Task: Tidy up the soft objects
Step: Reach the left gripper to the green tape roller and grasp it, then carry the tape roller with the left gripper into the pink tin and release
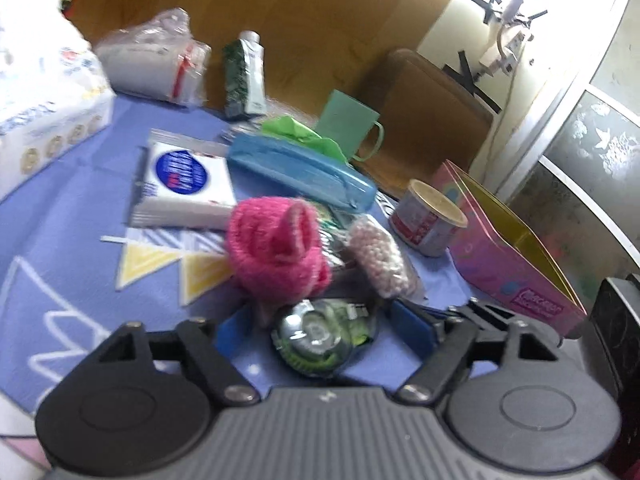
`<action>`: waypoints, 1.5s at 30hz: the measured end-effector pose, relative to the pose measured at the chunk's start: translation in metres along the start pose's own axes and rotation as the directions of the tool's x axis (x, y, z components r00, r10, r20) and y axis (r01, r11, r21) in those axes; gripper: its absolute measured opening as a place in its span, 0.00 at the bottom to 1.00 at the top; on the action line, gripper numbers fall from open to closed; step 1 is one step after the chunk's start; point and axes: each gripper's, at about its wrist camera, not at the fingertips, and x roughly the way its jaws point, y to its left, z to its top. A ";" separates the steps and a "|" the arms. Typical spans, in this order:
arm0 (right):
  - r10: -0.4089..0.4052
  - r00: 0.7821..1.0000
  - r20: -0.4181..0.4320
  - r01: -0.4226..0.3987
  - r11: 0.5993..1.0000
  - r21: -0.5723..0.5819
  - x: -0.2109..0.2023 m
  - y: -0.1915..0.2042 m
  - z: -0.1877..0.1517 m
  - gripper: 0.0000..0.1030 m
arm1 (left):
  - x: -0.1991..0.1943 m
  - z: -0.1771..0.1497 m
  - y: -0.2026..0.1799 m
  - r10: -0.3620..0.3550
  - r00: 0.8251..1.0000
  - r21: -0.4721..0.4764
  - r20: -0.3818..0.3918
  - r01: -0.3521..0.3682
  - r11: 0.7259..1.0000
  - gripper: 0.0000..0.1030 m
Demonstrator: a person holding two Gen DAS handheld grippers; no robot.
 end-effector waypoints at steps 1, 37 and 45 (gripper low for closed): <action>0.009 1.000 0.001 -0.009 1.000 -0.016 0.002 0.003 0.000 0.84 | 0.002 0.000 -0.003 -0.004 1.000 0.004 -0.006 0.004 1.000 0.68; -0.052 0.999 0.002 0.052 0.997 0.049 -0.071 -0.042 -0.047 0.76 | 0.042 -0.042 -0.110 -0.089 0.980 0.220 -0.178 0.128 0.967 0.59; -0.255 0.966 0.031 0.246 0.953 0.178 -0.119 -0.099 -0.084 0.76 | 0.108 -0.049 -0.194 -0.163 0.942 0.373 -0.294 0.270 0.888 0.59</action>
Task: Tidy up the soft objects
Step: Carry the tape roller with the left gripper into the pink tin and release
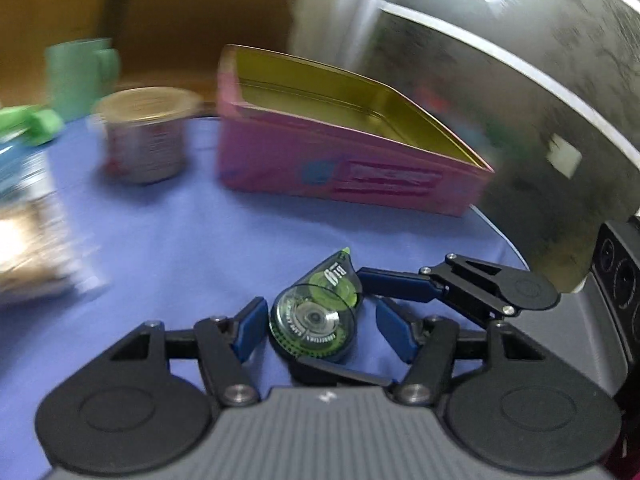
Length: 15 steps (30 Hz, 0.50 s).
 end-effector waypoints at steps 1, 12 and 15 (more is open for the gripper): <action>-0.028 1.000 0.009 0.028 1.000 0.010 -0.005 -0.007 -0.004 0.76 | 0.008 0.004 -0.008 -0.017 1.000 0.022 -0.008 0.017 1.000 0.59; -0.260 0.962 0.081 0.248 0.959 0.134 -0.047 -0.068 -0.036 0.76 | 0.068 0.035 -0.080 -0.121 0.990 0.164 -0.075 0.132 0.978 0.60; -0.274 0.949 0.155 0.252 0.956 0.148 -0.066 -0.069 -0.032 0.76 | 0.055 0.050 -0.090 -0.145 0.988 0.177 -0.045 0.151 0.973 0.60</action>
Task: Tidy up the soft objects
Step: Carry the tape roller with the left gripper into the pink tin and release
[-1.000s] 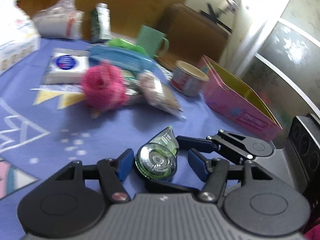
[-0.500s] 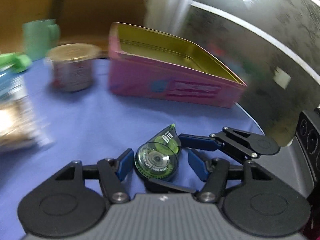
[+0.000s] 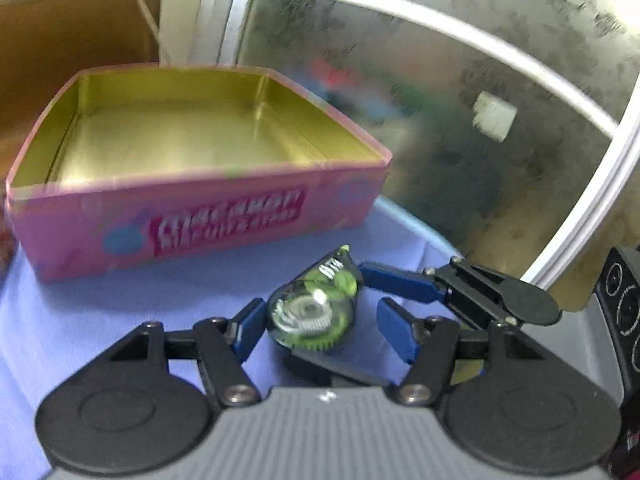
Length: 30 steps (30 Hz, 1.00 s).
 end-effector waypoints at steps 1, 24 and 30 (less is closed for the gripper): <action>-0.003 0.999 0.041 0.003 1.000 -0.009 -0.008 0.000 0.007 0.75 | -0.006 0.007 -0.003 -0.004 1.000 0.015 0.022 0.003 1.000 0.60; -0.126 0.986 0.109 0.133 0.989 -0.060 0.075 -0.049 0.077 0.80 | 0.047 0.090 0.068 0.150 0.981 -0.148 0.121 -0.132 0.980 0.69; -0.069 0.983 0.172 0.076 0.996 -0.037 0.055 -0.016 0.078 0.73 | -0.030 0.041 0.065 0.179 0.952 -0.132 0.248 -0.150 0.980 0.71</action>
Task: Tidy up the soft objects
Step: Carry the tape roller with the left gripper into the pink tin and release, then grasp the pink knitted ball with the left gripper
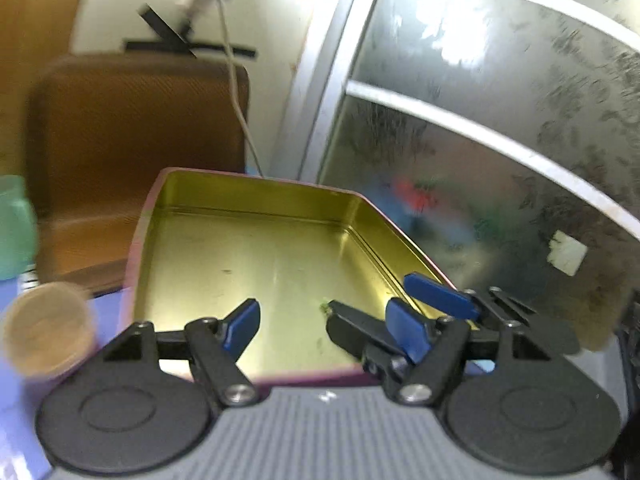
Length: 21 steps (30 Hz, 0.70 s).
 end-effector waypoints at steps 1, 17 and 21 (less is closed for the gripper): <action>0.022 1.000 -0.001 -0.022 1.000 0.004 -0.002 0.008 0.000 0.72 | -0.015 -0.008 0.004 0.001 1.000 -0.002 0.016 -0.001 1.000 0.72; 0.565 0.795 -0.221 -0.599 0.790 -0.133 0.017 0.218 -0.008 0.41 | -0.240 -0.130 0.161 0.363 0.929 -0.396 0.075 -0.306 0.865 0.71; 0.591 0.757 -0.277 -0.652 0.705 -0.278 0.027 0.282 -0.009 0.42 | -0.258 -0.132 0.188 0.376 0.922 -0.464 0.095 -0.293 0.836 0.71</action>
